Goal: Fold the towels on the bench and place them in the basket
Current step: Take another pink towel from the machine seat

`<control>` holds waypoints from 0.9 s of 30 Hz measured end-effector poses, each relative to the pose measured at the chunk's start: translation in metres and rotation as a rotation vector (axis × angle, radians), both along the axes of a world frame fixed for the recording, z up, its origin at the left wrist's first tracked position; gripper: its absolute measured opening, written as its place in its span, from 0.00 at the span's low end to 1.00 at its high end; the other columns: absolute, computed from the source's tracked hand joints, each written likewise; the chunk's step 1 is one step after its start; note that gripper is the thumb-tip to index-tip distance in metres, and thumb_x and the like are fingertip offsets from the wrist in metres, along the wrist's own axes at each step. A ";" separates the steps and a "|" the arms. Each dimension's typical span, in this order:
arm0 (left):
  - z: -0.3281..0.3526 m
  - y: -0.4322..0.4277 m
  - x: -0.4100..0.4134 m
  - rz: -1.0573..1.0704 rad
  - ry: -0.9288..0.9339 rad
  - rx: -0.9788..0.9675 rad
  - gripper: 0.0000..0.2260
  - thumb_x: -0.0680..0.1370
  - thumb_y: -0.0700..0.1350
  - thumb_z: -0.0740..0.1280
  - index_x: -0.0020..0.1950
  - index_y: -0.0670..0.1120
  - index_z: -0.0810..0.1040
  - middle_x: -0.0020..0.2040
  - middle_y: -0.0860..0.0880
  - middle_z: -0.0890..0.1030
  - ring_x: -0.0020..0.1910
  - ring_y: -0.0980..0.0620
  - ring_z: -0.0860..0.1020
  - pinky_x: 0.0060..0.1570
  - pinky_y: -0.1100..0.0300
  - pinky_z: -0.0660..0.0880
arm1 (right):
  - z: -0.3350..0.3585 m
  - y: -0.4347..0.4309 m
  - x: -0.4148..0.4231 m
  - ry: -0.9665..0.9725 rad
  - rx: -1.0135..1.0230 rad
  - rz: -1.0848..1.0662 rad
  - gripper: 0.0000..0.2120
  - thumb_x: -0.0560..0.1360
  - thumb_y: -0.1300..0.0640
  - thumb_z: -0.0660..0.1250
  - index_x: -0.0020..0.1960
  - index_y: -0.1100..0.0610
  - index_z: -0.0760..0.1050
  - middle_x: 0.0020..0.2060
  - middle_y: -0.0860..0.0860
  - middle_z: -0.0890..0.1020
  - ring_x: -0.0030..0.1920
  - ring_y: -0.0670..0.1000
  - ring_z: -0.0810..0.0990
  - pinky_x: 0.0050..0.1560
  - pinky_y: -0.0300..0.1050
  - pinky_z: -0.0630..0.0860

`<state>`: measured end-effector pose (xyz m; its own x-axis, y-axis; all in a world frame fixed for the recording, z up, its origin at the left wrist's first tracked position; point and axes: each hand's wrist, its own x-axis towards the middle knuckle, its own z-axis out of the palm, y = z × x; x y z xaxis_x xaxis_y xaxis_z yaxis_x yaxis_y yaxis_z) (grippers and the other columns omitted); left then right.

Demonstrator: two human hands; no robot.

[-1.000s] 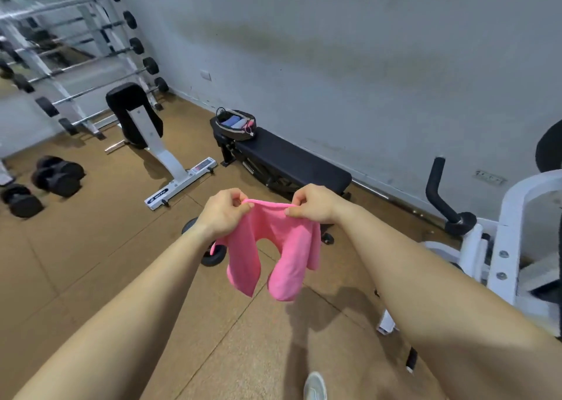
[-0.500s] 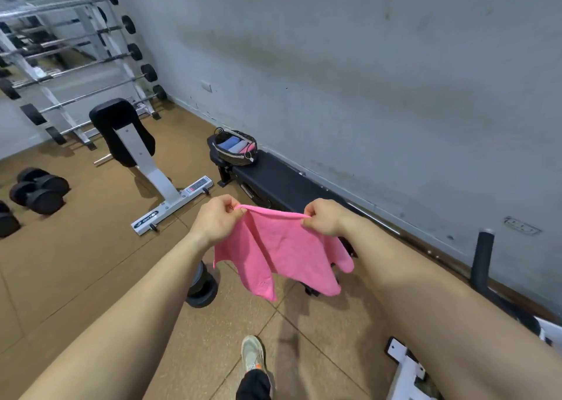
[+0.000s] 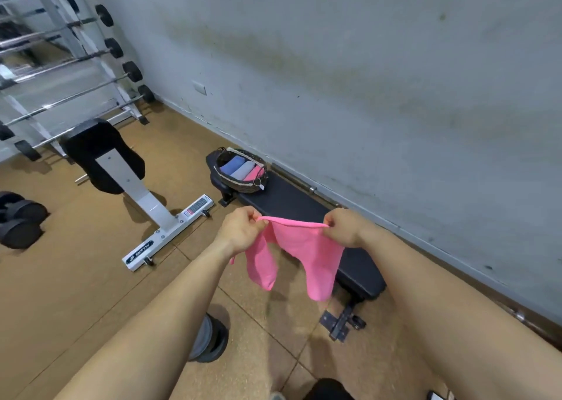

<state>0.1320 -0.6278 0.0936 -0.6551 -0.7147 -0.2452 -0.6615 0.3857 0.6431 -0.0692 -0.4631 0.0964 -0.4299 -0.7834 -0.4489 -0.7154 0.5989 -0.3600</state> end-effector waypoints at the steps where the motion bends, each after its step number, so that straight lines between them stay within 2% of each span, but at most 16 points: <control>1: -0.004 -0.014 -0.012 -0.007 -0.010 0.006 0.06 0.78 0.49 0.68 0.42 0.51 0.77 0.38 0.54 0.79 0.40 0.52 0.77 0.39 0.58 0.70 | -0.004 -0.013 -0.010 -0.001 0.009 -0.001 0.11 0.77 0.52 0.63 0.41 0.57 0.77 0.39 0.53 0.81 0.41 0.54 0.78 0.42 0.49 0.75; 6: -0.021 -0.090 -0.079 -0.043 -0.021 0.005 0.07 0.76 0.48 0.70 0.39 0.53 0.76 0.36 0.55 0.78 0.39 0.52 0.76 0.40 0.58 0.70 | -0.027 -0.081 -0.074 -0.036 -0.009 -0.059 0.12 0.77 0.51 0.64 0.44 0.58 0.78 0.40 0.53 0.81 0.39 0.52 0.76 0.36 0.45 0.70; 10: -0.029 -0.150 -0.144 -0.083 -0.051 -0.018 0.09 0.77 0.48 0.70 0.38 0.52 0.75 0.33 0.55 0.76 0.36 0.53 0.74 0.38 0.59 0.68 | -0.047 -0.135 -0.135 -0.076 -0.046 -0.118 0.12 0.76 0.51 0.65 0.36 0.54 0.73 0.34 0.50 0.77 0.37 0.52 0.75 0.34 0.44 0.67; 12: -0.029 -0.175 -0.178 -0.116 -0.092 -0.025 0.07 0.78 0.48 0.69 0.40 0.50 0.77 0.35 0.53 0.79 0.36 0.52 0.76 0.38 0.59 0.69 | -0.052 -0.158 -0.165 -0.100 -0.054 -0.149 0.12 0.77 0.53 0.65 0.35 0.55 0.72 0.34 0.50 0.76 0.37 0.52 0.73 0.34 0.44 0.66; 15: -0.030 -0.208 -0.224 -0.167 -0.141 -0.038 0.06 0.78 0.48 0.68 0.45 0.47 0.79 0.39 0.49 0.81 0.39 0.50 0.77 0.40 0.58 0.70 | -0.057 -0.187 -0.206 -0.141 -0.037 -0.185 0.09 0.78 0.53 0.65 0.40 0.55 0.75 0.38 0.51 0.78 0.41 0.53 0.76 0.38 0.45 0.69; 18: -0.034 -0.233 -0.260 -0.218 -0.161 -0.028 0.06 0.78 0.48 0.68 0.42 0.49 0.77 0.36 0.52 0.78 0.38 0.49 0.77 0.37 0.59 0.69 | -0.061 -0.204 -0.237 -0.187 -0.031 -0.226 0.10 0.79 0.52 0.65 0.47 0.57 0.80 0.44 0.52 0.81 0.45 0.54 0.78 0.46 0.48 0.74; 21: -0.044 -0.253 -0.287 -0.296 -0.213 -0.007 0.09 0.79 0.49 0.68 0.39 0.51 0.74 0.33 0.53 0.77 0.35 0.50 0.76 0.33 0.59 0.68 | -0.068 -0.210 -0.254 -0.201 -0.015 -0.287 0.08 0.79 0.50 0.65 0.42 0.50 0.78 0.41 0.50 0.81 0.44 0.53 0.79 0.44 0.46 0.75; 24: -0.058 -0.274 -0.310 -0.385 -0.243 0.005 0.07 0.79 0.49 0.68 0.44 0.49 0.77 0.35 0.52 0.77 0.36 0.49 0.76 0.34 0.58 0.71 | -0.076 -0.213 -0.262 -0.194 -0.020 -0.378 0.10 0.78 0.49 0.65 0.38 0.49 0.76 0.39 0.49 0.80 0.44 0.54 0.79 0.43 0.47 0.74; 27: -0.074 -0.294 -0.325 -0.494 -0.237 0.001 0.07 0.79 0.48 0.68 0.41 0.52 0.75 0.37 0.53 0.78 0.40 0.48 0.77 0.39 0.58 0.70 | -0.081 -0.215 -0.255 -0.208 -0.006 -0.463 0.14 0.79 0.47 0.63 0.36 0.50 0.74 0.38 0.50 0.79 0.41 0.53 0.77 0.42 0.47 0.72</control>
<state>-0.1932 -0.9215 0.0199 -0.8395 -0.3354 -0.4274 -0.5285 0.6868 0.4991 -0.3239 -0.6776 0.0151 -0.6345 -0.5348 -0.5580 -0.2879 0.8336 -0.4715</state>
